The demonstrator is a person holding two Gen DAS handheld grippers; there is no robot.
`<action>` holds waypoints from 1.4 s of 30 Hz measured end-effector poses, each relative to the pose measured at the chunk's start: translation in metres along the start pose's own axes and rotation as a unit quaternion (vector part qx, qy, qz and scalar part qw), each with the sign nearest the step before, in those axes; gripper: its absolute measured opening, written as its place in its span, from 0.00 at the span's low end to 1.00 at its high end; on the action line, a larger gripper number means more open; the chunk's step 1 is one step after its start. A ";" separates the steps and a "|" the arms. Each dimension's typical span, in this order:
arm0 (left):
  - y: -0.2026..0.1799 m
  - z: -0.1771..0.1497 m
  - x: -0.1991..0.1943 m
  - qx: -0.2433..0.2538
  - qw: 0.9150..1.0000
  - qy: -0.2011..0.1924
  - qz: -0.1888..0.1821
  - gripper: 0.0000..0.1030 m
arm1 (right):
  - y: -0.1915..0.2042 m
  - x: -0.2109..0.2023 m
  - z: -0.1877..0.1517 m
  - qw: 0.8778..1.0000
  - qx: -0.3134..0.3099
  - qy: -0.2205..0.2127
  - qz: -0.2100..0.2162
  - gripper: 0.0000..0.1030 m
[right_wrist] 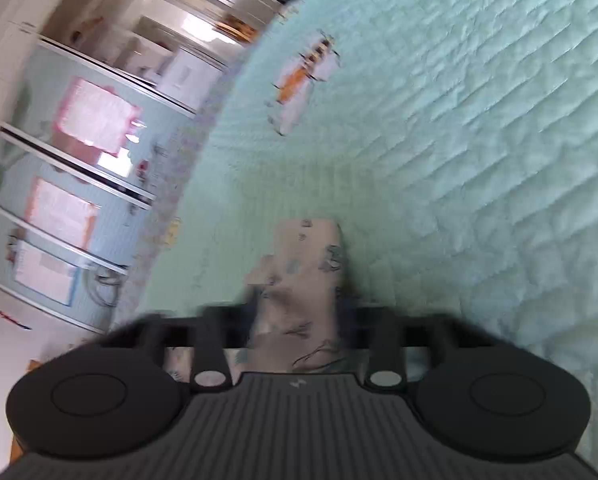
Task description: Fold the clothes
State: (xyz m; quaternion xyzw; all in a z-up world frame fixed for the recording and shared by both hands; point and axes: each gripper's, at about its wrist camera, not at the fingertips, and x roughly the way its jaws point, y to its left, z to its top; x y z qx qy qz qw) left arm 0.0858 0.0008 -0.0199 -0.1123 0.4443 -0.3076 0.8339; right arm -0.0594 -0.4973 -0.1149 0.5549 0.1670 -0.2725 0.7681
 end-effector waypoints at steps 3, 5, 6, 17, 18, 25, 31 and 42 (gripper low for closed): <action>-0.004 -0.008 -0.014 0.008 1.000 -0.006 0.003 0.58 | -0.001 -0.051 0.014 0.996 -0.024 -0.076 0.035 0.01; 0.002 -0.012 -0.018 -0.001 1.000 -0.005 0.006 0.58 | -0.014 -0.099 0.027 0.986 -0.040 -0.144 0.067 0.01; 0.005 -0.014 -0.018 -0.006 1.000 -0.003 0.007 0.58 | -0.025 -0.121 0.035 0.982 -0.039 -0.171 0.073 0.02; 0.026 -0.012 0.006 -0.061 0.998 -0.001 -0.003 0.58 | -0.106 -0.204 -0.017 0.988 -0.011 -0.156 0.022 0.56; 0.031 -0.009 0.007 -0.072 0.997 -0.002 -0.003 0.58 | -0.106 -0.197 -0.030 0.990 -0.001 -0.138 0.034 0.56; 0.092 0.012 0.026 -0.205 0.978 -0.015 -0.017 0.60 | -0.040 -0.137 -0.094 0.994 -0.058 -0.019 0.085 0.56; 0.140 0.023 0.072 -0.361 0.927 -0.021 -0.103 0.68 | -0.011 -0.130 -0.119 0.991 -0.094 0.027 0.088 0.59; 0.150 0.097 -0.007 -0.254 0.947 -0.193 0.027 0.05 | -0.018 -0.145 -0.118 0.995 -0.095 0.018 0.031 0.66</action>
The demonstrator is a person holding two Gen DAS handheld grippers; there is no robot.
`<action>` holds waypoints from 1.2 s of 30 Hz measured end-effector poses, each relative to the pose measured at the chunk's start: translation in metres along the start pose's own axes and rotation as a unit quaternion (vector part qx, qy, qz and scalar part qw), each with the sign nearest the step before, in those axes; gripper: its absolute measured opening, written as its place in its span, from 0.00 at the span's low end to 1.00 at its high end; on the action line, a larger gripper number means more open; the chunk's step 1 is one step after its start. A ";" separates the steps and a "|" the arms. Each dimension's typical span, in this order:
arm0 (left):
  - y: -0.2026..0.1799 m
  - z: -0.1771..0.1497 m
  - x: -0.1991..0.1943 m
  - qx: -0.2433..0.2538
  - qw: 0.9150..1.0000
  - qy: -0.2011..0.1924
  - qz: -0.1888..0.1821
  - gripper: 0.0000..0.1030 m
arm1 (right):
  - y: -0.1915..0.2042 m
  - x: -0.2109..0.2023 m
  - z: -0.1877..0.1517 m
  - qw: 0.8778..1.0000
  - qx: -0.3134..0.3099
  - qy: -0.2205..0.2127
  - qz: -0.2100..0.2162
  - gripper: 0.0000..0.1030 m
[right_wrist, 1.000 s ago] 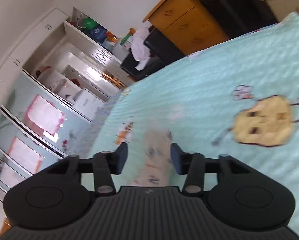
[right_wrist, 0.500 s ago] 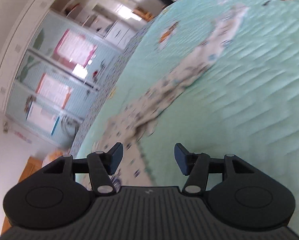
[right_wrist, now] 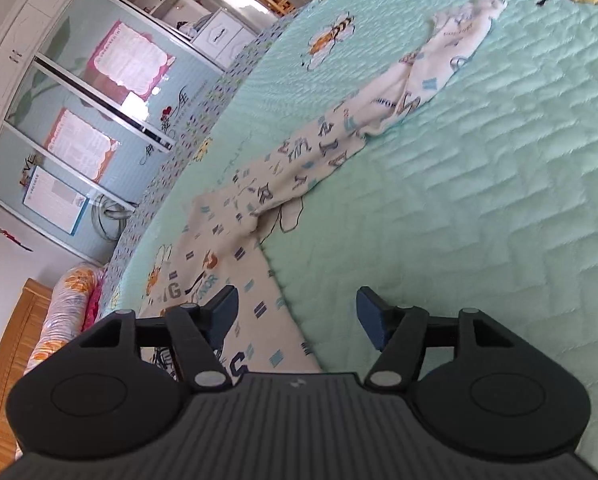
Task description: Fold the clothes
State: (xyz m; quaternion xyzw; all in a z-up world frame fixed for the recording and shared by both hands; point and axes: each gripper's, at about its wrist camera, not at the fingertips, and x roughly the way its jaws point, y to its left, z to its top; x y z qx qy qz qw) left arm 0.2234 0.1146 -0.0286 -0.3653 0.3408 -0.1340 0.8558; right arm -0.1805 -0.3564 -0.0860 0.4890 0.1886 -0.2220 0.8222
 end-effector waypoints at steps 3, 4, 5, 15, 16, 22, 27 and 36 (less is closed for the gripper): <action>0.001 0.024 -0.032 0.040 0.998 -0.038 0.018 0.17 | 0.002 0.006 -0.002 1.000 -0.004 0.005 0.002 0.66; 0.008 0.029 -0.034 0.039 0.998 -0.031 0.025 0.34 | 0.005 0.009 -0.004 1.000 -0.007 0.010 0.005 0.66; 0.017 0.033 -0.035 0.032 0.999 -0.016 0.035 0.43 | 0.008 0.012 -0.007 1.000 -0.010 0.014 0.009 0.66; 0.033 -0.102 -0.075 0.044 0.980 0.190 -0.035 0.61 | 0.035 -0.006 -0.018 0.997 -0.067 0.040 0.018 0.66; 0.032 -0.120 -0.079 0.052 0.975 0.210 -0.038 0.61 | 0.034 -0.009 -0.017 0.997 -0.067 0.043 0.014 0.66; 0.030 -0.183 -0.107 0.077 0.958 0.271 -0.048 0.62 | 0.012 -0.038 -0.020 0.991 -0.081 0.098 -0.032 0.66; 0.034 -0.197 -0.118 0.067 0.946 0.310 -0.065 0.65 | -0.017 -0.068 -0.031 0.993 -0.036 0.116 0.000 0.66; 0.036 -0.218 -0.105 -0.010 0.941 0.311 -0.135 0.71 | -0.032 -0.054 -0.046 0.986 0.042 0.141 0.076 0.46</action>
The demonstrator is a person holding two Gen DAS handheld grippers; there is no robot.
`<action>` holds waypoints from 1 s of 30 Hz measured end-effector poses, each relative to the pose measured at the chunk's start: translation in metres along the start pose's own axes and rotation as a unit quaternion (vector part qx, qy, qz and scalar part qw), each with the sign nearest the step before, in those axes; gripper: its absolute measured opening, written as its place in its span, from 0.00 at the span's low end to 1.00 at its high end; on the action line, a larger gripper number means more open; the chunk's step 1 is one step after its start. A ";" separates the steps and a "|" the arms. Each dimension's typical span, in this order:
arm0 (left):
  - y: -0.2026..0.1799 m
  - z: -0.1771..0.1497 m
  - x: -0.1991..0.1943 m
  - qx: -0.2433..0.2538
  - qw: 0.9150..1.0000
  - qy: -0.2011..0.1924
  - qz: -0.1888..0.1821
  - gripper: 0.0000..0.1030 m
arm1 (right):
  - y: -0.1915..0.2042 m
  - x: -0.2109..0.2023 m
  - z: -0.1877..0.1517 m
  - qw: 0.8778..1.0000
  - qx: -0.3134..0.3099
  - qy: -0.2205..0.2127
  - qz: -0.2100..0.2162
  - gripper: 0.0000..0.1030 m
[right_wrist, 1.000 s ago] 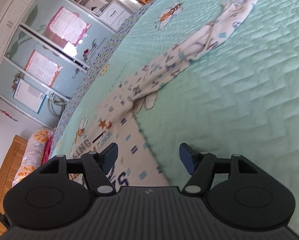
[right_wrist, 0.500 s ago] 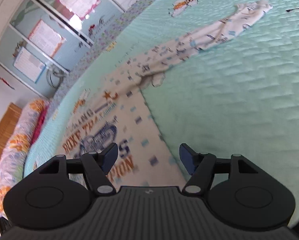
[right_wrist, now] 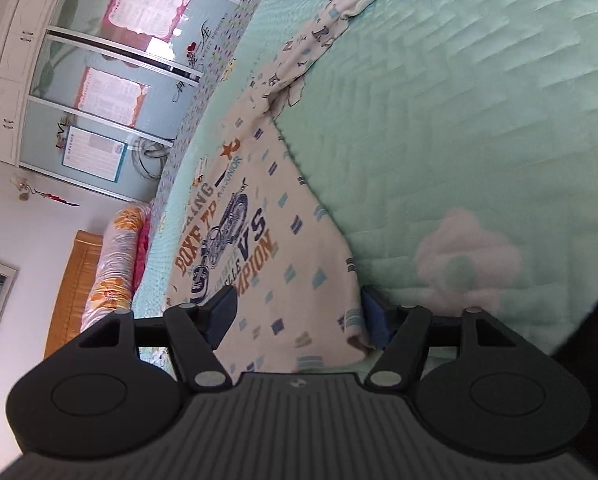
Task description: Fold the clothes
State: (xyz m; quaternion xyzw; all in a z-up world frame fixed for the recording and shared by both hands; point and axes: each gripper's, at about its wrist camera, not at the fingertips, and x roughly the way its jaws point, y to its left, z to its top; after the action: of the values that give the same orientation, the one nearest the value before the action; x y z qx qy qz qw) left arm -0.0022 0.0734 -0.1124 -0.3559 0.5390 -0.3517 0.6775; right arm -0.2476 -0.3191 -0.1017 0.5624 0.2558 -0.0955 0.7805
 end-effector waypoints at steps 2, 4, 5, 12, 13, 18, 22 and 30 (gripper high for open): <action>-0.002 -0.007 0.007 -0.007 1.000 0.003 -0.003 0.50 | 0.001 0.003 -0.002 1.000 0.002 0.010 -0.009 0.06; 0.004 -0.013 0.006 -0.030 1.000 0.005 -0.003 0.06 | 0.001 -0.003 -0.004 1.000 -0.003 0.007 -0.016 0.04; 0.006 -0.015 0.000 -0.035 0.999 -0.002 -0.001 0.07 | 0.003 -0.010 -0.004 1.000 -0.011 0.000 -0.021 0.04; -0.001 -0.018 -0.056 -0.003 0.999 -0.035 0.016 0.06 | 0.007 -0.073 0.007 0.994 -0.067 -0.048 -0.078 0.03; 0.000 -0.018 -0.061 -0.003 0.999 -0.039 0.020 0.07 | 0.009 -0.075 0.005 0.993 -0.071 -0.047 -0.076 0.04; 0.007 -0.013 -0.050 -0.013 0.999 -0.035 0.038 0.37 | 0.012 -0.065 -0.001 0.994 -0.051 -0.061 -0.080 0.46; -0.004 -0.015 -0.029 0.008 0.999 -0.010 0.048 0.52 | 0.017 -0.059 -0.001 0.991 -0.063 -0.070 -0.094 0.51; -0.002 -0.027 -0.023 0.011 0.999 0.014 0.045 0.04 | 0.006 -0.055 -0.003 0.984 -0.092 -0.026 -0.151 0.00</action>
State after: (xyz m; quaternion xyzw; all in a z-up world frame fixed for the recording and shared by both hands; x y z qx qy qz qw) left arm -0.0326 0.0896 -0.1043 -0.3185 0.5598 -0.3319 0.6892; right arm -0.2927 -0.3216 -0.0702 0.4402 0.3255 -0.2031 0.8118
